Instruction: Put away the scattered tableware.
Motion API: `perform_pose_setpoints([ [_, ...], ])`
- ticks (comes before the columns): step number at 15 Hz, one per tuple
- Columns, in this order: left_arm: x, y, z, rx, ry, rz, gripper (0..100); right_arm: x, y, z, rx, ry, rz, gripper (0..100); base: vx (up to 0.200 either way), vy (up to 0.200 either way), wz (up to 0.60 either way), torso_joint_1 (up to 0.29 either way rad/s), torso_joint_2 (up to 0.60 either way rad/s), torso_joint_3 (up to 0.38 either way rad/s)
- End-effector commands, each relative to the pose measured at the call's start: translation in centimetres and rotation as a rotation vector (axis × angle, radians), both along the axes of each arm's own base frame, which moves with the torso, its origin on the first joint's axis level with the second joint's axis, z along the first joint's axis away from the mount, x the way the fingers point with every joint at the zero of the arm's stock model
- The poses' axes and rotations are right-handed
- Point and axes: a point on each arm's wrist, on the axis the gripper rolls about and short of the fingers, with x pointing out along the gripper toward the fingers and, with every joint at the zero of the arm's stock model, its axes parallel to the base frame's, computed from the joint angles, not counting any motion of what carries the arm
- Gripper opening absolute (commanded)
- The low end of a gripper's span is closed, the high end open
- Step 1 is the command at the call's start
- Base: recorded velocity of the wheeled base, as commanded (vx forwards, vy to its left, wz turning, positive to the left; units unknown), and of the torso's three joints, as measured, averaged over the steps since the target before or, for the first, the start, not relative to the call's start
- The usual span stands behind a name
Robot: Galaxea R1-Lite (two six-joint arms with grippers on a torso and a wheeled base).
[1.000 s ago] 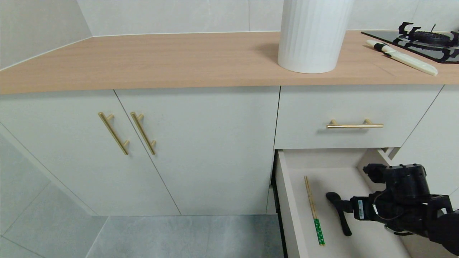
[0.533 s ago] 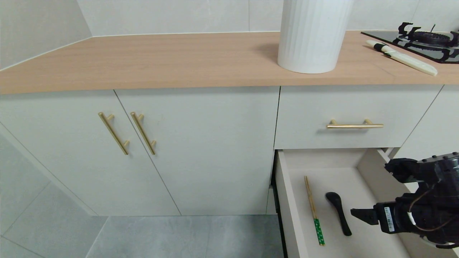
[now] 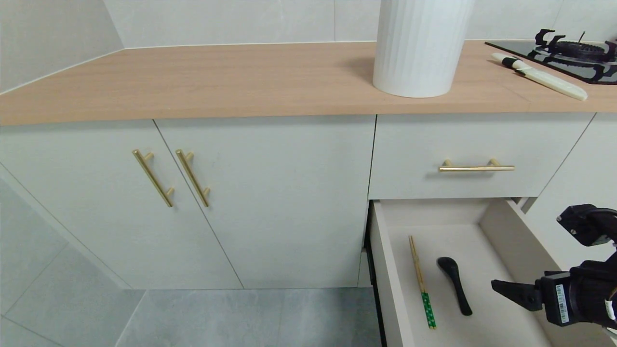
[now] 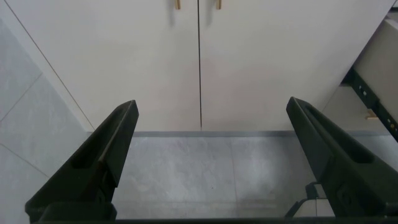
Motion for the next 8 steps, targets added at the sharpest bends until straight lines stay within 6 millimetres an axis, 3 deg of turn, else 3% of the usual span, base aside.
perform_pose_setpoints([
  [1,0.0,0.0,0.0,0.000,0.001,0.001,100,-0.5,-0.2,0.3,0.004,-0.013,0.005,100,-0.200,0.000,0.00,0.017,0.00,0.002],
  [6,0.0,0.0,0.0,0.000,0.001,0.001,100,-1.5,0.2,0.2,-0.021,0.032,0.055,100,-0.200,0.000,0.00,-0.001,0.00,0.007],
  [8,0.0,0.0,0.0,-0.002,0.001,0.001,100,-2.0,0.0,0.0,-0.070,0.060,0.088,100,0.000,0.000,0.00,0.000,0.00,0.000],
])
